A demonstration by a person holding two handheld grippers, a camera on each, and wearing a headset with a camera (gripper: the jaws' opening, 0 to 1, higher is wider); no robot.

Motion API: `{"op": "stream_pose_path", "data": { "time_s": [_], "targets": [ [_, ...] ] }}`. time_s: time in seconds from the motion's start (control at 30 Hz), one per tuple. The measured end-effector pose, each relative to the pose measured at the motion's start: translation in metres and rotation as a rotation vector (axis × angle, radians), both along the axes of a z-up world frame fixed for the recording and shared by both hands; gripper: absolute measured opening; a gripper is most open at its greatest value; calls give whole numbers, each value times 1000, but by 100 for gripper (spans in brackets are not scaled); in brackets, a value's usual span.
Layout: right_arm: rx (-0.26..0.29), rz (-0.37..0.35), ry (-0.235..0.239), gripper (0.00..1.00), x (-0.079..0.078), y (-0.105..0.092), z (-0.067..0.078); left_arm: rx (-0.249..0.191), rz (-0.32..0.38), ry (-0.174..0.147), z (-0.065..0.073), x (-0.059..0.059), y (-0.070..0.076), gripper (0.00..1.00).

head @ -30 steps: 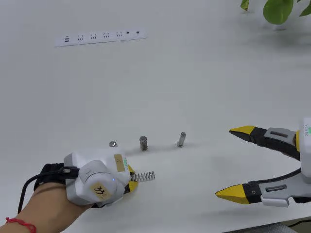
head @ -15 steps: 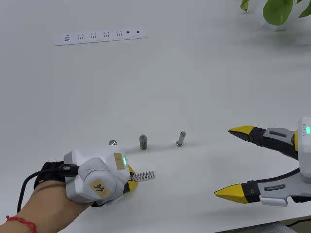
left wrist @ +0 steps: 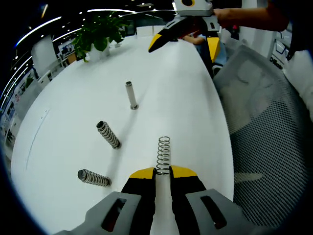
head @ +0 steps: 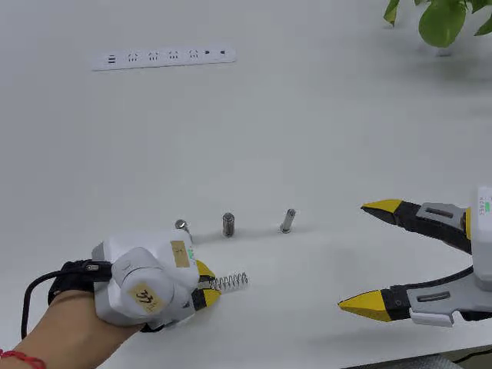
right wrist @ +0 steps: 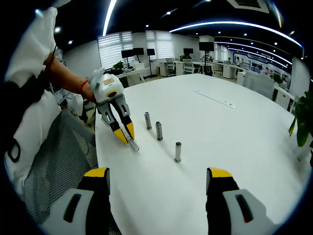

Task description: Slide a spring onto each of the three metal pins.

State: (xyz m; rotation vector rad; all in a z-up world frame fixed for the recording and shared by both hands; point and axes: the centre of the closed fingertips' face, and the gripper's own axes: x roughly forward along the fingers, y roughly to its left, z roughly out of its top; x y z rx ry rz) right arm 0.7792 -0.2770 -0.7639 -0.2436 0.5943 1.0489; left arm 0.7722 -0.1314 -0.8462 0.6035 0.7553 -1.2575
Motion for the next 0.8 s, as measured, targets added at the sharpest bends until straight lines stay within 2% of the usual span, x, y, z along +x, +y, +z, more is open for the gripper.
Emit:
{"op": "stream_pose_path", "data": {
  "time_s": [0.13, 0.3, 0.43, 0.6, 0.67, 0.8],
  "targets": [
    [17, -11, -6, 82, 3, 1, 8, -34, 18, 2, 10, -2, -1, 10],
    [40, -15, -16, 81, 7, 5, 20, -114, 61, 2, 31, 0, -5, 10],
    [98, -18, -28, 80, 13, 18, 39, -205, 111, 2, 54, 5, -10, 10],
    [131, -14, -48, 77, 20, 32, 60, -272, 144, -27, 80, 12, -12, 10],
    [177, -22, -52, 75, 24, 39, 72, -316, 162, -34, 93, 15, -15, 10],
    [237, -39, -45, 70, 28, 51, 87, -387, 193, -46, 115, 20, -19, 10]
  ]
}}
